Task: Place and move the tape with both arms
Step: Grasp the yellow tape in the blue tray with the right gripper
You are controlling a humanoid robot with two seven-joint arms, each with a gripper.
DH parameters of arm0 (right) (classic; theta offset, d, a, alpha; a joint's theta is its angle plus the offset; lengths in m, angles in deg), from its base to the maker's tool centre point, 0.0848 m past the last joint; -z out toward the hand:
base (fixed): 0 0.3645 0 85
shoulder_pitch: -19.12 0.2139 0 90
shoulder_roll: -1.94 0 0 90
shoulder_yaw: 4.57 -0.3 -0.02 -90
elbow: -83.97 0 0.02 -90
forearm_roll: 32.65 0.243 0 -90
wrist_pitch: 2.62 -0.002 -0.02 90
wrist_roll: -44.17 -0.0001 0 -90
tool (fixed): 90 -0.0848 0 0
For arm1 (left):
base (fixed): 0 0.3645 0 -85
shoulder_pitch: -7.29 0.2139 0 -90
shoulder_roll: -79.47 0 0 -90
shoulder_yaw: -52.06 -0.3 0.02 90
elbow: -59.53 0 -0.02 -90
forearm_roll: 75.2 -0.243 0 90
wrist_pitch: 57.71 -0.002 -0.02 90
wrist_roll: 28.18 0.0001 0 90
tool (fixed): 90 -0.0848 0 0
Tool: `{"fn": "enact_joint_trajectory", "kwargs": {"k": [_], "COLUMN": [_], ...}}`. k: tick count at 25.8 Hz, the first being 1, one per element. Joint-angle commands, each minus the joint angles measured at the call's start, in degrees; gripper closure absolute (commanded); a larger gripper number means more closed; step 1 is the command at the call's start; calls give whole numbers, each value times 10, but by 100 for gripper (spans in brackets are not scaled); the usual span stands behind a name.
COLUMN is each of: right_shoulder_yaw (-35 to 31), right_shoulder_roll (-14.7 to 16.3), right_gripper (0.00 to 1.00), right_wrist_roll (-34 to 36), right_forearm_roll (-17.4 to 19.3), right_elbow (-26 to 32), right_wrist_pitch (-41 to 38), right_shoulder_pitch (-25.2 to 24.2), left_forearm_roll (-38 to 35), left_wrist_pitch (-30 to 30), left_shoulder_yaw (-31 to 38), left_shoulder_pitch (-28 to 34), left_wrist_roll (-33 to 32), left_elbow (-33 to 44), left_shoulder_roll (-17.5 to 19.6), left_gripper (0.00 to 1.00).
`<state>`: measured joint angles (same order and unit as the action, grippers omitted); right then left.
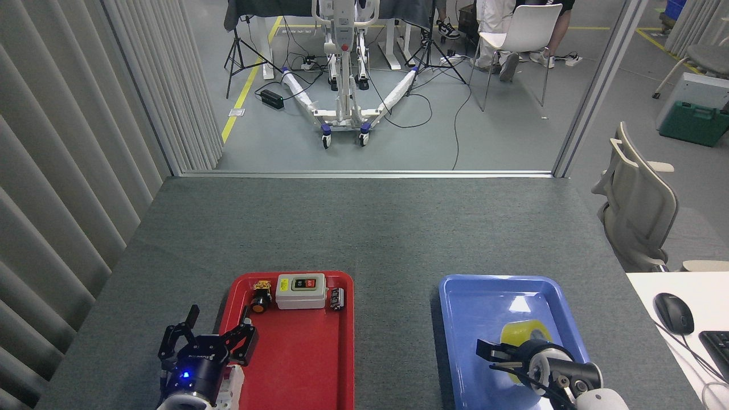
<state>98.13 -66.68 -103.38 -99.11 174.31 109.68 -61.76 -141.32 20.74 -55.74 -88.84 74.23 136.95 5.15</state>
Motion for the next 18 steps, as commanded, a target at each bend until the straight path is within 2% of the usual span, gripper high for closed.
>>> {"fn": "enact_joint_trajectory", "kwargs": {"k": [1,4,5,6,9,14,16,18], "right_shoulder_yaw": [4,4,4,4,4,3,2,0], "right_shoulder_roll": [-1,0,0,0,-3,-11,-12,-13], "right_gripper": [64,23,12,7,6,6,6,6], "right_wrist_roll": [-4,-2,-2,-3,1,5,38,111], "right_forearm_roll": [-2,-7,-7,-7,-7,-9,-9,-11], "right_elbow": [-11,-18,-18,-18,-18,-16,-10,-4], "right_wrist_pitch": [15,18,18,18,18,17,16,14], "right_shoulder_pitch": [3,4,4,4,4,3,1,-2], "left_forearm_roll": [-24,-24,-23,-23,-17,-11,-2,0], "left_wrist_pitch": [7,7,7,6,6,-1,0,7], "left_shoulder_yaw": [10,13,14,22,51,55,62,66], "left_shoulder_pitch": [11,25,26,26,26,27,27,27], "left_wrist_roll": [-48,-64,-66,-66,-68,-74,-92,-122], "left_elbow": [27,39,35,34,31,29,26,31], "left_shoulder_roll": [-6,-8,-12,-16,-31,-35,-35,-35], "left_gripper": [1,1,1,1,1,1,1,1]}}
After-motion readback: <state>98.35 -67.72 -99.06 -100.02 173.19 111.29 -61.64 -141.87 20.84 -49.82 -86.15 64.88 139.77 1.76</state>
